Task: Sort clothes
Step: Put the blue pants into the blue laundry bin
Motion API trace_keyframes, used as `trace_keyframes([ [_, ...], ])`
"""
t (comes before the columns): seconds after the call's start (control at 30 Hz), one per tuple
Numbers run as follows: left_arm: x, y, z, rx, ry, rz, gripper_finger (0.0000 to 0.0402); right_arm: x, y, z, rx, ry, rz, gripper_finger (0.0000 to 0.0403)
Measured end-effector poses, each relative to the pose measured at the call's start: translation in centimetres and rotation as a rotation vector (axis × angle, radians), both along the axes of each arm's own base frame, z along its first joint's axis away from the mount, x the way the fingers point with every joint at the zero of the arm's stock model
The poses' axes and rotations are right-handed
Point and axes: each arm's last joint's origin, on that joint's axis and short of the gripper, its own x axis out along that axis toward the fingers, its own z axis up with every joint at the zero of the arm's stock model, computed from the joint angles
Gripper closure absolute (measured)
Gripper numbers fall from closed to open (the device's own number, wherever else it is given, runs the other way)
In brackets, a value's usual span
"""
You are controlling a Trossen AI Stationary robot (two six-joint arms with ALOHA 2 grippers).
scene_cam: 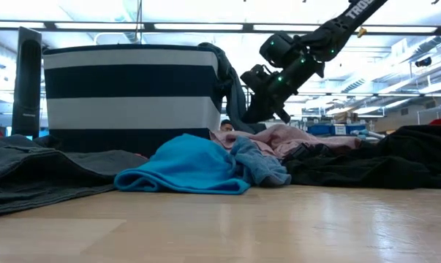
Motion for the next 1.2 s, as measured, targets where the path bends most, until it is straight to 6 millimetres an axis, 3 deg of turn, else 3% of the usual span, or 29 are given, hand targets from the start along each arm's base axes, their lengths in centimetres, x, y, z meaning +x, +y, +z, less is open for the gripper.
trace_keyframes([
  [0.17,-0.1,0.0,-0.7,-0.033,0.060,0.006,0.0321,-0.5,1.0,3.4,-0.062,-0.064,0.020,0.0399],
  [0.5,0.7,-0.2,-2.6,-0.091,0.107,-0.053,0.0321,-1.4,3.6,16.3,-0.342,-0.185,0.060,0.0401],
  [0.63,1.1,-0.3,-3.1,-0.111,0.045,-0.090,0.0321,-0.4,4.0,21.0,-0.451,-0.287,0.068,0.0401],
  [0.8,1.2,-0.3,-3.8,-0.113,-0.019,-0.100,0.0321,2.4,3.7,25.4,-0.579,-0.418,0.083,0.0402],
  [0.97,0.9,-0.3,-4.9,-0.139,-0.024,-0.111,0.0321,6.7,2.8,27.2,-0.636,-0.544,0.136,0.0402],
  [1.2,0.2,-0.4,-5.9,-0.159,-0.041,-0.108,0.0321,13.4,1.7,25.0,-0.577,-0.621,0.244,0.0403],
])
